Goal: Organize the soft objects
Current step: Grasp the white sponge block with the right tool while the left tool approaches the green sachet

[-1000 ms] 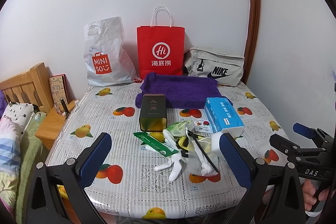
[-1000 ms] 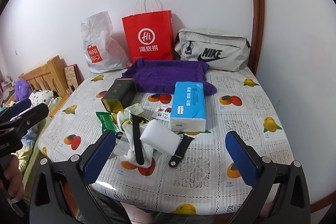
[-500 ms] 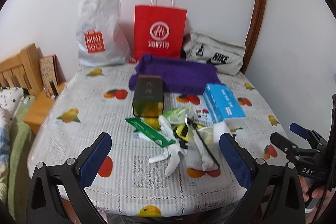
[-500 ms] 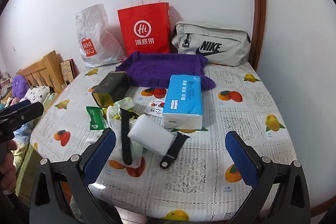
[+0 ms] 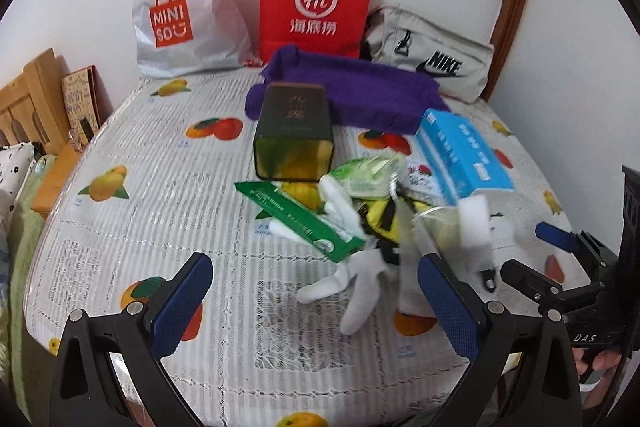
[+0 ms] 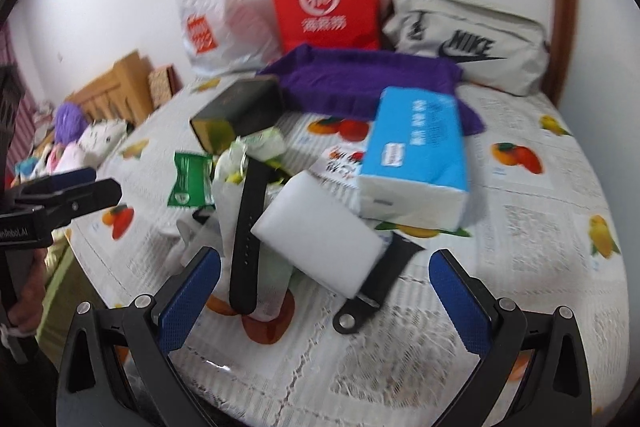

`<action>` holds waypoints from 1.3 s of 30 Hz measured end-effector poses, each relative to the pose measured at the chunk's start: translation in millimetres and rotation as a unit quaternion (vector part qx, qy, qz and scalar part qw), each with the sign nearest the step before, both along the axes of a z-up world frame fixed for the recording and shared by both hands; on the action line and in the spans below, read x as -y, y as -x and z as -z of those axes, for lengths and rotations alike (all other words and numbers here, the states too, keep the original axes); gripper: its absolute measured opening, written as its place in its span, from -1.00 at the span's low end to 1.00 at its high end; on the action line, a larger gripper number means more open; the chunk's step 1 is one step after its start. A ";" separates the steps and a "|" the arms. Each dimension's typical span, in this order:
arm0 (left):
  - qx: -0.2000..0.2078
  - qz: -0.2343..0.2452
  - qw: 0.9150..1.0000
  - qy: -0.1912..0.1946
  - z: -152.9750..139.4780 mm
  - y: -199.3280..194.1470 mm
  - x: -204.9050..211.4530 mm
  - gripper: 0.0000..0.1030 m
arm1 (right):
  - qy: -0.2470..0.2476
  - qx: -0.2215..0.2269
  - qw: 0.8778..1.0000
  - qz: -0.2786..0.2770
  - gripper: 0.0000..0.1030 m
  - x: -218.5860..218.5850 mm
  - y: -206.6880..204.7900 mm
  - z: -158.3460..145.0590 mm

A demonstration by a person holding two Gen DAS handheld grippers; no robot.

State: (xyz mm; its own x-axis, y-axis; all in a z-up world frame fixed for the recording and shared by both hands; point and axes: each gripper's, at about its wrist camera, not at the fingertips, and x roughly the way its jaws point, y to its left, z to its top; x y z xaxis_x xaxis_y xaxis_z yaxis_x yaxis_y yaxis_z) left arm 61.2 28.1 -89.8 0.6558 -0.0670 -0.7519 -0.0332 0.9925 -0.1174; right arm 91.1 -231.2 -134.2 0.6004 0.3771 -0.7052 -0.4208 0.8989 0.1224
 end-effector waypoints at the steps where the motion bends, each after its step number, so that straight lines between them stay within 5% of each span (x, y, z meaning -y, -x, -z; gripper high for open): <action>1: -0.004 0.002 1.000 0.003 4.2 -2.2 -1.8 0.99 | 0.005 -0.001 1.000 -0.008 0.99 -4.8 -3.8 4.3; 7: -0.020 0.007 1.000 0.018 20.4 -15.6 -9.7 0.99 | 0.017 -0.014 0.999 -0.032 0.94 -19.8 -26.8 23.1; 10: -0.024 0.002 0.999 0.029 26.8 -23.2 -14.3 0.99 | 0.000 -0.015 0.999 -0.045 0.49 -21.0 -32.7 28.2; 15: -0.029 -0.009 0.998 0.063 36.9 -41.0 -21.7 0.99 | -0.020 -0.001 0.998 -0.054 0.25 -15.6 -32.1 24.6; 21: -0.049 -0.034 0.998 0.018 44.0 -67.3 -19.6 0.94 | -0.038 0.004 0.998 -0.059 0.02 -8.1 -32.3 14.8; 30: -0.104 -0.084 0.988 -0.073 63.1 -91.9 -30.4 0.89 | -0.051 -0.013 0.997 -0.062 0.02 -0.7 -39.7 16.0; 39: -0.145 -0.077 0.986 -0.013 66.3 -87.0 -28.9 0.88 | -0.041 -0.034 0.996 -0.066 0.41 -2.8 -47.3 26.1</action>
State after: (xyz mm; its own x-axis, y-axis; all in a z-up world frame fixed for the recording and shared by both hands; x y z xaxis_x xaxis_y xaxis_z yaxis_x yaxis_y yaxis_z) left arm 148.3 57.0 -156.1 0.4141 0.0393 -0.9094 -0.2127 0.9756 -0.0548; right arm 138.4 -228.5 -160.4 0.4941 0.5078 -0.7057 -0.5225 0.8222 0.2257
